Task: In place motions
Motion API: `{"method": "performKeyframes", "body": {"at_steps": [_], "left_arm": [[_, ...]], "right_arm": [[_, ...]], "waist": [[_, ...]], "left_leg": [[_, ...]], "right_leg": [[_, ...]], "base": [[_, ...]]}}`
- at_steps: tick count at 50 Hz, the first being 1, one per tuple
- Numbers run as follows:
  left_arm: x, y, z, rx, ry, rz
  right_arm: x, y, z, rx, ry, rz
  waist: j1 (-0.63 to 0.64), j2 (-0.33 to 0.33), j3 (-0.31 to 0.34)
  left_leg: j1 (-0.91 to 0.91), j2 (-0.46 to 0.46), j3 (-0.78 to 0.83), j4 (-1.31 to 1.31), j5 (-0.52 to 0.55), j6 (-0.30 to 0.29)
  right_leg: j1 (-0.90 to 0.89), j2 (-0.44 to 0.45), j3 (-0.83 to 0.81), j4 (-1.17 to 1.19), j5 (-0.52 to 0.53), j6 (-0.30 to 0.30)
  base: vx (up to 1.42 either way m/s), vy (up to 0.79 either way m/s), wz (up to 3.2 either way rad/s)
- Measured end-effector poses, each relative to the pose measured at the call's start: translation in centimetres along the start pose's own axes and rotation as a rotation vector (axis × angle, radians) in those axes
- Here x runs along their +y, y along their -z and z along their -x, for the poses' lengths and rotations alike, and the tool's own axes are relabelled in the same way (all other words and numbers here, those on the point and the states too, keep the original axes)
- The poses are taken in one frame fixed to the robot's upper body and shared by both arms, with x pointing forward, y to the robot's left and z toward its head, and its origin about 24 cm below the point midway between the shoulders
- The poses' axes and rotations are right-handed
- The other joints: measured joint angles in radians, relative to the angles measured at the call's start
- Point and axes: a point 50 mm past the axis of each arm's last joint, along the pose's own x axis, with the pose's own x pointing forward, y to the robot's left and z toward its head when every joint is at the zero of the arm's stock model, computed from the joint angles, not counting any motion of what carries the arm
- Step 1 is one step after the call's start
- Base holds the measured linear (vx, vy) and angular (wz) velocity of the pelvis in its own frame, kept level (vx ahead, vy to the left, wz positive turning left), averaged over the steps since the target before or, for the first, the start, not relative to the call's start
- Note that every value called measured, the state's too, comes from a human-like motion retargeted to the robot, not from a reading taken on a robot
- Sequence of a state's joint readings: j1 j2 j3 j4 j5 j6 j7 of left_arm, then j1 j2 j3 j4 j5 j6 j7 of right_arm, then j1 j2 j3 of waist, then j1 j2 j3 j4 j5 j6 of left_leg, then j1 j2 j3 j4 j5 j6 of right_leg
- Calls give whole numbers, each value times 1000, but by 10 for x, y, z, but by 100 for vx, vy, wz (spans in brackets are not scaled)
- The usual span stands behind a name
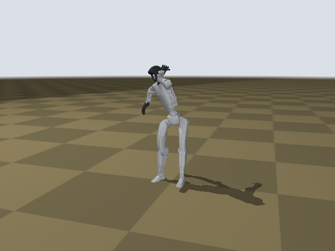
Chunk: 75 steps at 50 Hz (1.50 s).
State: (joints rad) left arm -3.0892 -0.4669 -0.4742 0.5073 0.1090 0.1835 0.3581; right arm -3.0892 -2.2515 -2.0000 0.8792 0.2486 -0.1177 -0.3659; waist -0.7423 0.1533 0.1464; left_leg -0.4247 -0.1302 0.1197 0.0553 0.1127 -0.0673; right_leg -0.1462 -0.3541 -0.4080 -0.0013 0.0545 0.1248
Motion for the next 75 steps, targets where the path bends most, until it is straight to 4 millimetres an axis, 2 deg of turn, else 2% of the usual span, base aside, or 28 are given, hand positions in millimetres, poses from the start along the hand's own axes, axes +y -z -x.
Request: {"method": "performKeyframes", "body": {"at_steps": [8,10,12,13,15,16,18,20,22,26,28,30,37,43,47,50,52,53,55,56,57,58,59,61,64,67,70,75], "left_arm": [[28,46,1,162,-128,-174],[42,60,2,202,-163,-253],[70,77,4,243,-204,-386],[97,89,8,284,-239,-484],[180,102,20,372,-361,-655],[225,91,27,367,-436,-708],[300,51,46,315,-575,-777],[328,18,57,219,-654,-796],[369,-33,83,97,-741,-808],[386,-94,110,-144,-823,-811],[392,-113,122,-219,-851,-782],[398,-123,130,-258,-863,-735],[411,-119,137,-234,-853,-603],[409,-100,127,-141,-792,-600],[384,-79,102,-104,-662,-576],[345,-60,75,-116,-531,-553],[266,-13,35,-92,-363,-521],[221,2,22,-109,-280,-508],[106,17,9,-182,-47,-467],[39,19,14,-214,87,-449],[-34,13,30,-267,244,-435],[-117,-6,65,-353,437,-432],[-146,-13,86,-414,529,-458],[-159,-8,102,-466,614,-495],[-169,-7,119,-515,726,-495],[-174,-7,127,-526,811,-475],[-176,-17,132,-553,855,-424],[-180,-39,145,-624,967,-343]], "right_arm": [[1,-6,0,14,23,-67],[2,-10,0,14,16,-95],[5,-14,0,10,-8,-111],[7,-16,0,12,-33,-101],[11,-9,0,73,-97,-13],[15,-13,1,65,-156,28],[20,-19,3,65,-242,95],[23,-24,3,52,-260,96],[25,-32,5,44,-280,116],[30,-44,8,19,-322,23],[32,-45,8,30,-342,-20],[32,-42,8,56,-348,-54],[31,-22,8,186,-332,-169],[24,0,6,254,-299,-143],[16,21,6,296,-272,-20],[14,29,7,297,-314,49],[21,30,9,235,-404,153],[25,24,9,183,-426,185],[33,9,10,83,-439,226],[30,-6,7,13,-406,229],[28,-22,5,-59,-372,234],[28,-38,5,-132,-336,240],[27,-46,6,-164,-311,241],[26,-49,6,-170,-280,246],[24,-44,4,-140,-249,309],[20,-33,2,-99,-218,424],[18,-24,1,-65,-221,486],[13,16,3,156,-339,491]], "waist": [[169,147,154],[207,192,203],[239,233,238],[251,262,247],[302,357,223],[350,362,214],[435,366,193],[472,367,199],[484,367,186],[486,367,208],[497,367,209],[514,367,197],[562,356,67],[623,329,-112],[613,290,-247],[546,248,-339],[391,222,-413],[314,207,-420],[141,180,-424],[57,170,-377],[-30,158,-320],[-125,143,-242],[-174,149,-204],[-212,179,-183],[-258,233,-197],[-311,264,-217],[-345,268,-231],[-369,270,-256]], "left_leg": [[-16,-113,-29,-46,45,-7],[-23,-131,-28,-61,52,-5],[-35,-136,-27,-78,61,3],[-43,-132,-19,-88,67,7],[-64,-118,1,-107,77,12],[-67,-120,18,-113,76,16],[-72,-128,47,-123,74,22],[-79,-131,53,-130,73,27],[-81,-140,86,-139,71,33],[-95,-125,102,-142,69,40],[-97,-116,107,-142,69,39],[-95,-107,107,-140,70,39],[-60,-72,99,-128,63,38],[-1,-24,71,-105,42,36],[45,16,73,-77,11,27],[73,48,79,-43,-19,21],[94,84,85,12,-64,11],[99,96,86,33,-82,7],[120,123,95,73,-120,3],[126,133,101,86,-133,1],[134,144,106,98,-147,-2],[149,156,110,108,-164,-8],[166,167,113,114,-177,-12],[200,187,118,120,-197,-19],[255,224,134,127,-225,-37],[336,262,164,131,-244,-54],[415,287,200,128,-237,-63],[516,316,207,146,-137,-76]], "right_leg": [[-8,-106,-63,-5,35,32],[-33,-129,-54,-1,50,43],[-65,-141,-36,9,61,54],[-88,-141,-19,18,62,57],[-146,-130,19,48,52,53],[-168,-133,45,65,42,51],[-210,-144,91,98,23,48],[-230,-142,104,110,14,43],[-270,-148,158,138,0,40],[-307,-133,181,155,-3,36],[-320,-128,187,164,-3,37],[-324,-124,189,172,-2,39],[-296,-90,181,175,6,32],[-222,-35,155,145,21,14],[-163,9,145,113,29,0],[-119,41,144,85,31,-10],[-67,74,144,54,31,-19],[-53,83,145,45,31,-22],[-23,106,154,41,21,-29],[-15,114,160,41,17,-31],[-7,123,166,42,12,-34],[2,131,172,47,4,-37],[15,139,177,53,-4,-39],[41,154,182,62,-20,-41],[80,185,198,74,-45,-50],[136,217,222,88,-72,-62],[194,243,244,96,-99,-76],[301,271,254,102,-133,-109]], "base": [[9,-14,58],[7,-29,14],[-6,-38,-14],[-14,-28,-42],[-21,-9,-62],[-20,-4,-73],[-21,3,-62],[-18,16,-31],[-13,13,-43],[-14,2,-26],[-9,-7,-18],[-8,-12,-16],[-7,-18,-13],[-3,-14,-14],[7,-13,-27],[10,-2,-33],[22,6,-41],[14,10,-40],[5,17,-45],[0,22,-48],[6,26,-47],[15,30,-45],[17,33,-40],[5,29,-33],[15,26,-44],[40,22,-57],[28,9,-51],[16,-9,-22]]}}
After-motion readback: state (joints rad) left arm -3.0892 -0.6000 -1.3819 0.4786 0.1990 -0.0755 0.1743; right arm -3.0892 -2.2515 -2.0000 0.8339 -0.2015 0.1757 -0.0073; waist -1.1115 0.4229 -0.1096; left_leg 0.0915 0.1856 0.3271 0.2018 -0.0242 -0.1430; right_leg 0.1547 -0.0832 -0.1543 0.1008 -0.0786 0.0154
